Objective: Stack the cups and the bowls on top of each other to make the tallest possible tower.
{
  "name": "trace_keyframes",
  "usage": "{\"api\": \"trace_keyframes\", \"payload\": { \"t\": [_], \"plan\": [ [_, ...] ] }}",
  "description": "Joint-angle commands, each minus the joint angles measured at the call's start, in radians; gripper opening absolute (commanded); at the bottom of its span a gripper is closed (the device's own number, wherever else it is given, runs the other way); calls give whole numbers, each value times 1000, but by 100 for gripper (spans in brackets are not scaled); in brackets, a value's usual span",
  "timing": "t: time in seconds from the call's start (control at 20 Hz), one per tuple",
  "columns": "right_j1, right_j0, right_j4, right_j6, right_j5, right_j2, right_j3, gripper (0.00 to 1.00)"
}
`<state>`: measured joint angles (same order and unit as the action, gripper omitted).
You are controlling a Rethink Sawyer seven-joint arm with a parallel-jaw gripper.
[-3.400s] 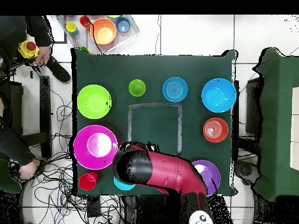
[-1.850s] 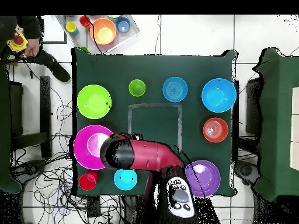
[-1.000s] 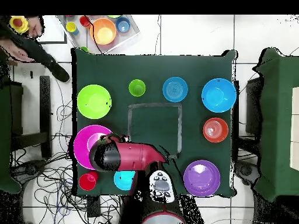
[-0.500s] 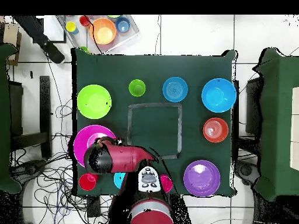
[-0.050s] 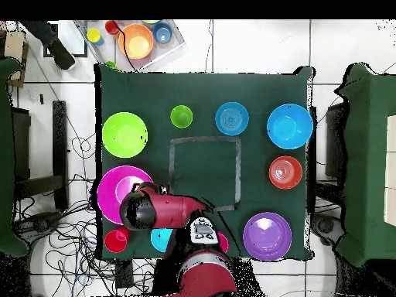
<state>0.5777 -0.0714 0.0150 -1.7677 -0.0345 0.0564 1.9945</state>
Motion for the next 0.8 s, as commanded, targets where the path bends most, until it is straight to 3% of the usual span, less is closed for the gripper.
{"api": "trace_keyframes", "payload": {
  "t": [0.05,0.5,0.8],
  "plan": [
    [-35,-31,-39,-118,34,44,-39,100],
    [-51,83,39,-211,73,10,-19,100],
    [-59,83,38,-207,65,28,-25,100]
  ]
}}
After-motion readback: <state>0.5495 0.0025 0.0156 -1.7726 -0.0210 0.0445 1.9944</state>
